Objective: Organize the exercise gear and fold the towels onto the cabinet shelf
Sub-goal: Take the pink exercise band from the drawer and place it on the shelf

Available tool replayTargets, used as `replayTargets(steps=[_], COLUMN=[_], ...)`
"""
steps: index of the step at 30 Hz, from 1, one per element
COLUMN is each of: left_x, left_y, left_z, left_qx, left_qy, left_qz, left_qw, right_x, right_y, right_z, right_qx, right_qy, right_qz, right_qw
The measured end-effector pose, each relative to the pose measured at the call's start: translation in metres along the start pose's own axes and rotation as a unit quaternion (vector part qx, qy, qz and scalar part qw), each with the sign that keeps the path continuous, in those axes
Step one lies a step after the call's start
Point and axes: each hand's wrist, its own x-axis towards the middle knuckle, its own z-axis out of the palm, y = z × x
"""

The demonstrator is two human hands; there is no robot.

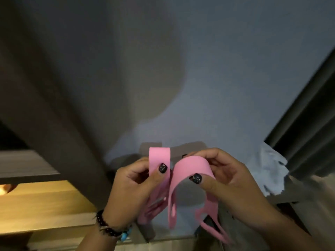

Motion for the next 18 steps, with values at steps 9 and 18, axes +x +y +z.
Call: replayTargets(steps=[9, 18], left_x=[-0.022, -0.040], left_y=[0.017, 0.025], left_z=[-0.126, -0.248], left_qx=[-0.018, -0.026], left_qy=[-0.023, 0.045], left_qz=[-0.053, -0.117], left_qw=[0.998, 0.992], right_x=[0.016, 0.039], right_y=[0.018, 0.047], right_z=[0.128, 0.261], right_qx=[-0.036, -0.095], right_qy=[-0.038, -0.113], right_qz=[-0.035, 0.012], right_qw=[0.998, 0.989])
